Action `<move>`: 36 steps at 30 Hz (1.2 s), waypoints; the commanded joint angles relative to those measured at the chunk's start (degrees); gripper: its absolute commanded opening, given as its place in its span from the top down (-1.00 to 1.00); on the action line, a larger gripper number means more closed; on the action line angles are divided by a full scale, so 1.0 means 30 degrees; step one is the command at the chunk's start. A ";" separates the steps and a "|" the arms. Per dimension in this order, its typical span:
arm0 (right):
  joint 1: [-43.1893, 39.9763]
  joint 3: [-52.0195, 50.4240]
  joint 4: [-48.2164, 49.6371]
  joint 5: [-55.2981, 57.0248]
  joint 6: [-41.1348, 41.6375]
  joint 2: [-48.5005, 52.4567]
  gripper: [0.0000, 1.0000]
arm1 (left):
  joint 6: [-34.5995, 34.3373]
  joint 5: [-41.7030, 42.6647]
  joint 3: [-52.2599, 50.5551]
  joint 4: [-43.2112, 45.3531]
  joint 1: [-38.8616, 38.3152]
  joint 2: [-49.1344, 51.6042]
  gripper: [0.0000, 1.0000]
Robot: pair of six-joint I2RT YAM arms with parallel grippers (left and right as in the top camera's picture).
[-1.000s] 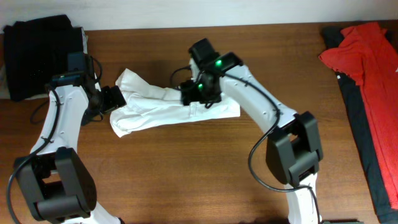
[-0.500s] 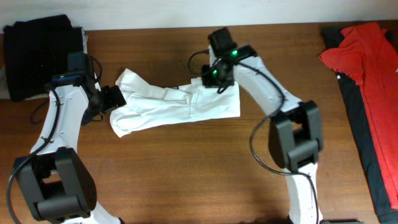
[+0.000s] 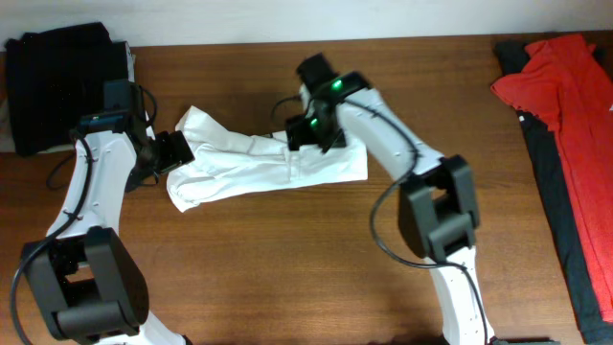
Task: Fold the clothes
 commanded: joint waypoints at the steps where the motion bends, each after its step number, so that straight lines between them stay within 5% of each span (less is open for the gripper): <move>1: -0.2295 0.0896 -0.1195 0.2390 -0.0248 -0.1843 -0.97 | 0.0277 0.0233 -0.0291 0.0510 -0.0015 0.0189 -0.98; 3: -0.3949 0.0627 -0.1268 0.2390 -0.0255 -0.1807 -0.97 | 0.2579 0.1829 -0.0291 0.1632 0.0306 0.0262 -0.98; 12: -0.9945 -0.1428 -0.1676 0.3009 0.1049 -0.1807 -0.97 | 0.6492 0.8408 -0.0284 0.4320 0.4095 0.3191 -0.98; 27: -1.0673 -0.1428 -0.1661 0.3024 0.1049 -0.1807 -0.97 | 1.0018 1.2961 -0.0270 0.3869 0.3869 0.7402 -0.97; 30: -1.0673 -0.1428 -0.1661 0.3024 0.1049 -0.1807 -0.97 | 1.0163 1.2378 -0.0270 0.3249 0.3351 0.7468 -0.79; 31: -1.0673 -0.1428 -0.1661 0.3024 0.1049 -0.1807 -0.97 | 0.9952 1.1934 -0.0270 0.3242 0.3191 0.7468 -0.48; 32: -1.0673 -0.1428 -0.1661 0.3024 0.1049 -0.1807 -0.97 | 0.9347 1.1081 -0.0270 0.3257 0.3075 0.7468 0.38; 34: -1.0673 -0.1428 -0.1661 0.3024 0.1049 -0.1807 -0.97 | 0.8939 1.0819 -0.0270 0.3198 0.3075 0.7468 0.91; 36: -1.0673 -0.1428 -0.1661 0.3024 0.1049 -0.1807 -0.97 | 0.8939 1.0812 -0.0270 0.3111 0.3075 0.7468 0.98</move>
